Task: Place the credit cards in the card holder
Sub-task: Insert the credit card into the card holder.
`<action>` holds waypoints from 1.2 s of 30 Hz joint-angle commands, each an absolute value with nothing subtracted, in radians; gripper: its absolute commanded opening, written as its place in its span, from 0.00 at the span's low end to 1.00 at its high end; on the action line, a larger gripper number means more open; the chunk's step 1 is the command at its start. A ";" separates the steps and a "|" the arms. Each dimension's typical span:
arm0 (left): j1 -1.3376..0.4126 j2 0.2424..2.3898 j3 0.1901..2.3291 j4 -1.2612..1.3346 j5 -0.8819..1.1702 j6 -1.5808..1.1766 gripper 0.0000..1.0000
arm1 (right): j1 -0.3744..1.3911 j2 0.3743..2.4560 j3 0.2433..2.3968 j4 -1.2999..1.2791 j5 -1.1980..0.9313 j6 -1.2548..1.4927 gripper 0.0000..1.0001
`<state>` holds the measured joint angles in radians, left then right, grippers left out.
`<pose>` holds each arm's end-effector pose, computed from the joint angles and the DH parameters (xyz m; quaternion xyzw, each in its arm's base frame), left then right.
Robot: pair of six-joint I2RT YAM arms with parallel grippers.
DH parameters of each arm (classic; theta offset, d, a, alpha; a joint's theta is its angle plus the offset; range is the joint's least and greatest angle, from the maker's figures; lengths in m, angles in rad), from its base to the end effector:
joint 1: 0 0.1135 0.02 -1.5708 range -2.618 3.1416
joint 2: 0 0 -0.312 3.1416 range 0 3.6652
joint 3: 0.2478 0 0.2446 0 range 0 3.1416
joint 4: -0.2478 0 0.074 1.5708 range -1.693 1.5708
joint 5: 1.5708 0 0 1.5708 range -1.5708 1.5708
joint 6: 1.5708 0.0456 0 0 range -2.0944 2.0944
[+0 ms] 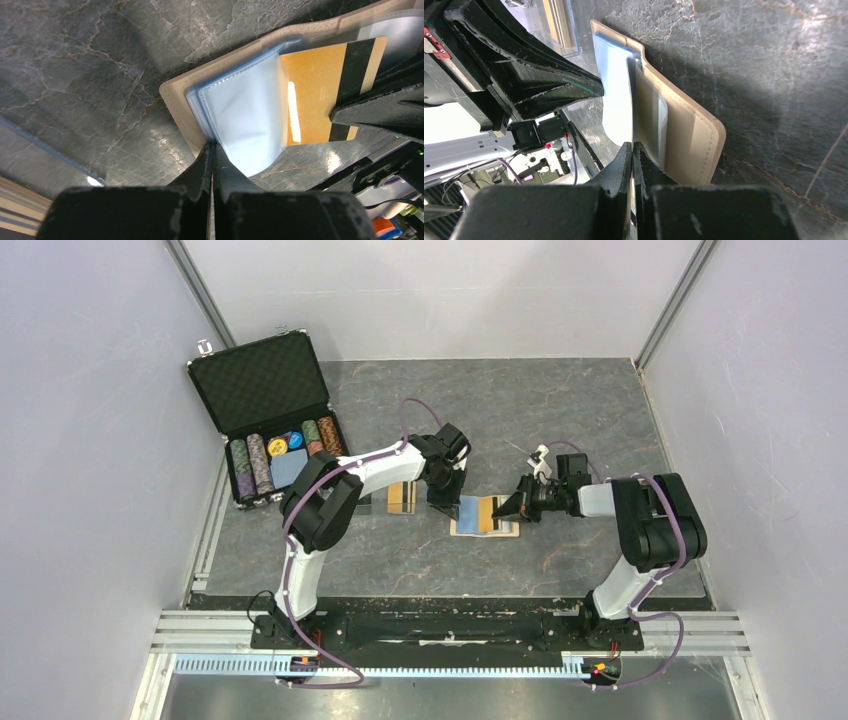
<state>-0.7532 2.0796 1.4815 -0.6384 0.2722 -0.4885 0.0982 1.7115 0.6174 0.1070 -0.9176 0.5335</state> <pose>0.3129 -0.3102 0.1906 0.1513 0.9654 -0.2047 0.0562 0.2770 0.0637 0.1544 0.0610 0.8659 0.4833 0.1135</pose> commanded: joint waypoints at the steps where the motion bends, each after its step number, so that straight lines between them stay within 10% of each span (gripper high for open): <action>1: -0.758 2.061 1.470 -0.697 0.189 -0.433 0.02 | 0.110 1.702 0.591 0.214 -0.948 0.594 0.00; 30: -0.759 2.042 1.473 -0.706 0.197 -0.463 0.02 | 0.280 1.779 0.536 0.588 -0.881 0.841 0.00; 36: -0.759 2.024 1.456 -0.692 0.219 -0.496 0.02 | 0.281 1.762 0.557 0.472 -0.841 0.770 0.15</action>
<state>-0.7586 2.0651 1.4815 -0.6998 0.2157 -0.4835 0.2718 1.7695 0.5392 0.5022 -0.8730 0.8101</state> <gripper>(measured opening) 0.029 0.088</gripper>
